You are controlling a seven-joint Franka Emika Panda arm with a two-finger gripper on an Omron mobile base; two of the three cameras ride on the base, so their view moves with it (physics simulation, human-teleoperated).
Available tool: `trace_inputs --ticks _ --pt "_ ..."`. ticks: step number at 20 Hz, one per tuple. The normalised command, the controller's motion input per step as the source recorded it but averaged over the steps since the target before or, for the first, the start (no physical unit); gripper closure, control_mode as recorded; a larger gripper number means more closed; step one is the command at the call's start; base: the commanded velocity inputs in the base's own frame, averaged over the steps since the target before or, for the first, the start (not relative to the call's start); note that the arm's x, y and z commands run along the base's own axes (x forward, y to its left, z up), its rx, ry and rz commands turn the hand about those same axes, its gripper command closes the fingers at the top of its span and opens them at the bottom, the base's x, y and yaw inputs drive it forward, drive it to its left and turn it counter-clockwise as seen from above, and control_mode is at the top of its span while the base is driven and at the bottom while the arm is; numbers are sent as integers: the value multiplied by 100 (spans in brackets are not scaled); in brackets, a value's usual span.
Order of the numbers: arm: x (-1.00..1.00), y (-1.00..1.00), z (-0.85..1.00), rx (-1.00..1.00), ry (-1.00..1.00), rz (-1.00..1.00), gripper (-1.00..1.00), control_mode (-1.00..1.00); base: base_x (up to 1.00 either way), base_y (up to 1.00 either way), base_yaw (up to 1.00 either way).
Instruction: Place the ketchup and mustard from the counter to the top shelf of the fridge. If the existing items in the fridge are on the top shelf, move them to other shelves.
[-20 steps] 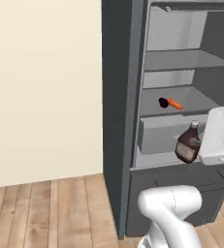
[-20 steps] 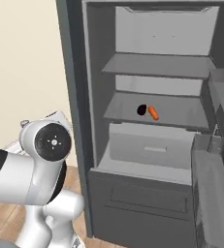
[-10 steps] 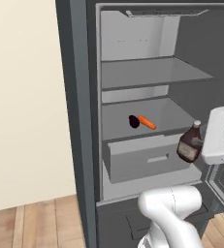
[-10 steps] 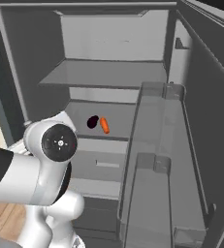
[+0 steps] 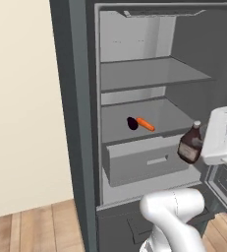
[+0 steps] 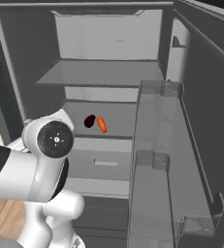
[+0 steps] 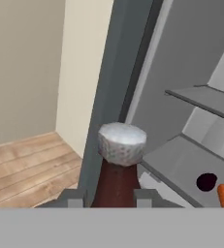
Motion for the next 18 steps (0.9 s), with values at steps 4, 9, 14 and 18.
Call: trace_inputs --ticks 4,9,14,18 --pt "77 15 37 -5 0 -19 100 -100 0 0 0" --pt "94 8 69 0 0 -24 100 -100 0 0 0" --pt "70 -26 87 5 1 -10 100 -100 0 0 0" --pt "74 -21 42 0 -1 -6 100 -100 0 0 0"
